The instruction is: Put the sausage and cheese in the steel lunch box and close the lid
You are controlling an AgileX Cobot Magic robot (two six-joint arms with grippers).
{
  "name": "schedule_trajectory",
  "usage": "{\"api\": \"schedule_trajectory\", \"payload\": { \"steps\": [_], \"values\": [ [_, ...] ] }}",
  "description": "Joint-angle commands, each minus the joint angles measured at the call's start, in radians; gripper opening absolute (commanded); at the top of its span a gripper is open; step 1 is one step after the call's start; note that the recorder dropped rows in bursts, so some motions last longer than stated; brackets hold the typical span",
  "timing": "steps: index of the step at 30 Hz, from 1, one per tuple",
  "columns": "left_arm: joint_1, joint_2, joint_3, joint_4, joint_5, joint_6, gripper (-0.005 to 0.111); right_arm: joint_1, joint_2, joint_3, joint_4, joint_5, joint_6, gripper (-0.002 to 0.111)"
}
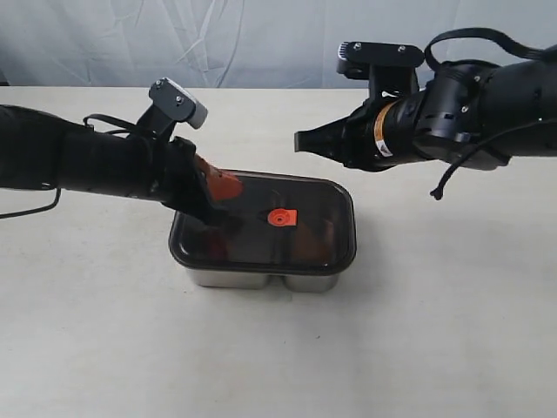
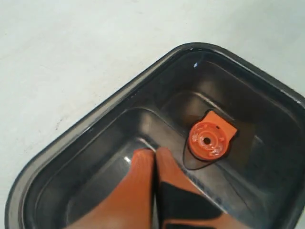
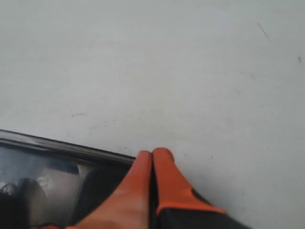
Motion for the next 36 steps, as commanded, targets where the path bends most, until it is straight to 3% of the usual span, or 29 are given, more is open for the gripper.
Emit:
{"api": "schedule_trajectory", "payload": {
  "steps": [1, 7, 17, 27, 36],
  "values": [
    [-0.005, -0.068, 0.013, 0.193, 0.017, -0.191, 0.000, 0.090, -0.040, 0.018, 0.046, 0.035, -0.048, 0.000],
    [-0.005, -0.090, 0.060, 0.420, -0.008, -0.418, 0.000, 0.208, -0.040, 0.035, 0.055, 0.074, -0.048, 0.000],
    [-0.005, -0.090, 0.116, 0.434, -0.153, -0.503, 0.000, 0.220, 0.024, 0.035, 0.096, 0.086, -0.043, 0.000],
    [-0.005, 0.009, 0.123, 0.433, -0.156, -0.520, 0.000, 0.218, 0.102, 0.035, 0.100, 0.086, -0.043, 0.000],
    [-0.005, -0.243, 0.123, 0.433, -0.100, -0.520, 0.000, 0.218, -0.111, 0.035, 0.077, 0.131, -0.041, 0.000]
  ]
}}
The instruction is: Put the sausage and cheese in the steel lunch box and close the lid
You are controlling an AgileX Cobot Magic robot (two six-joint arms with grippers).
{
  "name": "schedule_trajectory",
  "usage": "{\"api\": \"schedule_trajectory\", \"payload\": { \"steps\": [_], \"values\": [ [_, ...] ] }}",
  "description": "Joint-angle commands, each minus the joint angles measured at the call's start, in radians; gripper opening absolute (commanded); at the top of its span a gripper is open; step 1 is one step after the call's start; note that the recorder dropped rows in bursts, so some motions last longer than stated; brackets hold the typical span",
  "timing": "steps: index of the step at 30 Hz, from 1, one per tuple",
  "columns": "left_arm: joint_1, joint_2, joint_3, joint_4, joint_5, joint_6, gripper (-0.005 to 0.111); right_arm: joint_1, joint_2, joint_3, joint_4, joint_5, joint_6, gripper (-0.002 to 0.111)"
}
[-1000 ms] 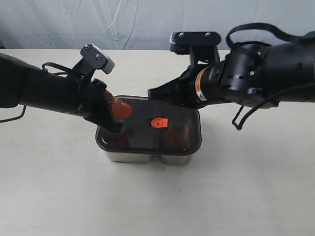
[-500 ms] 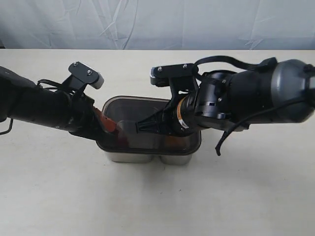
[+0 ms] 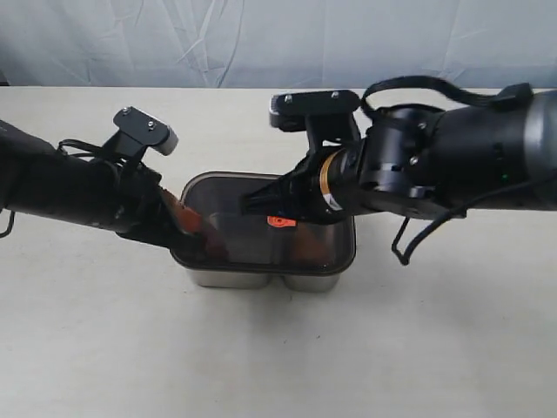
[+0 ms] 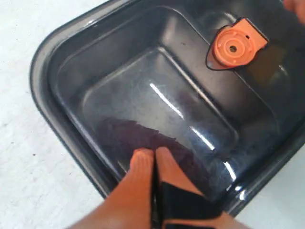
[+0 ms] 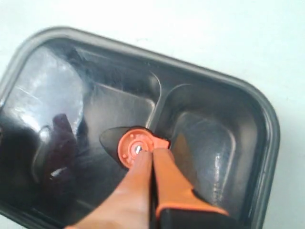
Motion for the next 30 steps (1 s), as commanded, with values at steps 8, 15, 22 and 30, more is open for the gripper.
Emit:
{"api": "schedule_trajectory", "payload": {
  "steps": [8, 15, 22, 30],
  "values": [
    [-0.005, -0.425, 0.010, 0.021, 0.165, -0.087, 0.000, 0.076, -0.349, 0.004, -0.040, 0.262, 0.000, 0.000],
    [-0.005, -0.746, 0.091, 0.221, 0.184, -0.350, 0.000, 0.216, -0.526, 0.040, -0.054, 0.464, 0.029, 0.000],
    [-0.005, -1.138, 0.195, 0.501, 0.231, -0.702, 0.000, 0.383, -0.680, 0.253, -0.178, 0.464, 0.297, 0.000],
    [-0.005, -1.503, 0.204, 0.779, 0.367, -1.031, 0.000, 0.526, -0.798, 0.465, -0.334, 0.467, 0.550, 0.000]
  ]
}}
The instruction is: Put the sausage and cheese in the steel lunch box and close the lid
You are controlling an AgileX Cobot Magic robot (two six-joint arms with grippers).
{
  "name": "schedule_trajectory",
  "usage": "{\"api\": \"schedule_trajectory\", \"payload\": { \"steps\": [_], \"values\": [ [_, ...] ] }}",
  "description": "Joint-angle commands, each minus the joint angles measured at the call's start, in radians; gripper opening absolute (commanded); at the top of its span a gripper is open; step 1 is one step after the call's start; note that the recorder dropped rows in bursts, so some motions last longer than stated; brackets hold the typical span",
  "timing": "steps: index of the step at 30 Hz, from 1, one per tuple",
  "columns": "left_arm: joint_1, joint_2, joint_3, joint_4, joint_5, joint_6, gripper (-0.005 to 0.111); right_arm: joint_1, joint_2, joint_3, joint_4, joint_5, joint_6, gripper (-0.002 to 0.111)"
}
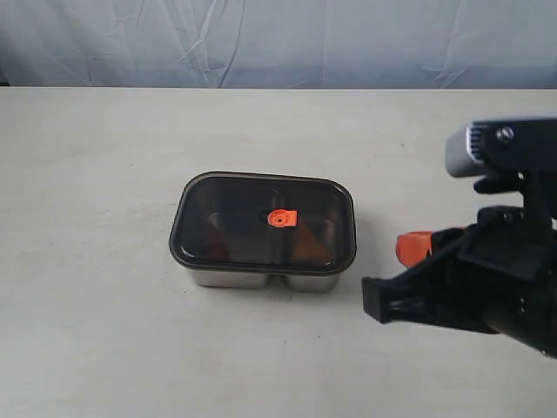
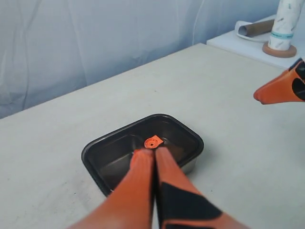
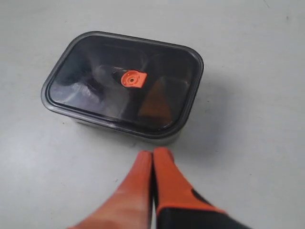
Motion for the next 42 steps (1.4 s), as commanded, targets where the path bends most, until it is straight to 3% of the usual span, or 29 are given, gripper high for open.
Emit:
{"api": "schedule_trajectory", "payload": {
  "steps": [1, 9, 28, 34, 38, 42],
  "values": [
    [-0.005, -0.165, 0.005, 0.139, 0.083, -0.152, 0.000, 0.052, -0.052, 0.086, -0.076, 0.001, 0.087, 0.000],
    [-0.005, -0.258, 0.005, 0.135, 0.173, -0.158, 0.000, 0.057, -0.054, 0.122, 0.179, 0.005, 0.087, 0.000],
    [0.004, -0.258, 0.010, 0.164, 0.157, -0.151, 0.000, 0.057, -0.054, 0.122, 0.188, -0.077, 0.087, 0.000],
    [0.157, -0.258, 0.179, 0.050, -0.189, -0.151, 0.000, 0.057, -0.054, 0.122, 0.188, -0.077, 0.087, 0.000],
    [0.263, -0.258, 0.330, -0.046, -0.251, -0.151, 0.000, 0.057, -0.054, 0.122, 0.188, -0.077, 0.087, 0.000],
    [0.308, -0.258, 0.438, -0.129, -0.276, -0.151, 0.000, 0.057, -0.054, 0.122, 0.188, -0.095, 0.087, 0.000]
  ]
}}
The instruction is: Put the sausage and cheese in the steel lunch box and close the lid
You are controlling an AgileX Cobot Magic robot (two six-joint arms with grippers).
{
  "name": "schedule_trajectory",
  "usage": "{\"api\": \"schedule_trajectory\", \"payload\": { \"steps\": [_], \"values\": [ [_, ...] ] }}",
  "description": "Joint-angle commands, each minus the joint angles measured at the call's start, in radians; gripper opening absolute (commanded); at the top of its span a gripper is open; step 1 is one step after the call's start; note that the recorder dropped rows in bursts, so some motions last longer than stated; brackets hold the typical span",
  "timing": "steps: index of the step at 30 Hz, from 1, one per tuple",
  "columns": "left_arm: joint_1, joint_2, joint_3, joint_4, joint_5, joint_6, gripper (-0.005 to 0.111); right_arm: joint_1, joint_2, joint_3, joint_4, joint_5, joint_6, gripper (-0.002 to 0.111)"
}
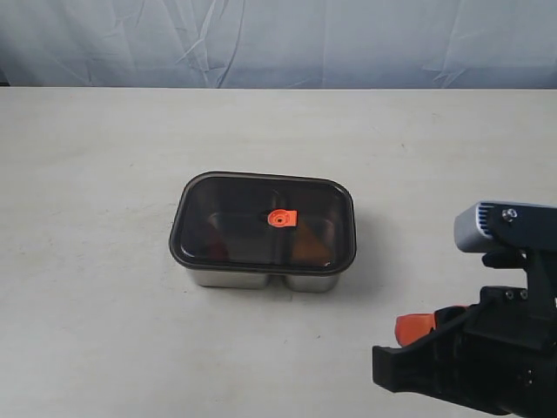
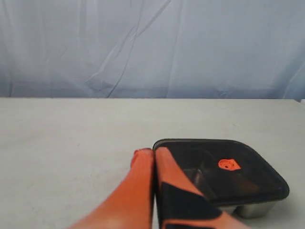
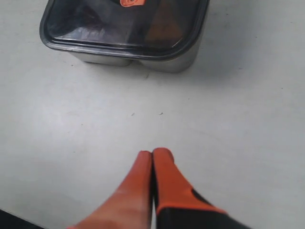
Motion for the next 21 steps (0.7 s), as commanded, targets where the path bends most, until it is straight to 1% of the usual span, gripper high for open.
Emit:
{"api": "schedule_trajectory", "payload": {
  "steps": [1, 2, 4, 11, 21],
  "values": [
    [0.044, -0.004, 0.111, -0.105, -0.044, -0.002, 0.000, 0.003, -0.009, 0.005, -0.005, -0.022, 0.003, 0.000],
    [0.044, -0.004, 0.129, -0.125, -0.040, -0.002, 0.000, 0.003, -0.009, 0.005, -0.005, -0.028, 0.003, 0.000],
    [0.044, -0.004, 0.154, -0.120, -0.030, -0.002, 0.000, 0.003, -0.009, 0.005, -0.005, -0.030, 0.003, 0.000],
    [0.044, -0.004, 0.167, 0.029, -0.020, -0.002, 0.000, 0.003, -0.009, 0.005, -0.005, -0.030, 0.003, 0.000],
    [0.044, -0.004, 0.167, 0.033, -0.020, -0.002, 0.000, 0.003, -0.012, 0.005, -0.002, -0.032, 0.003, 0.000]
  ]
}}
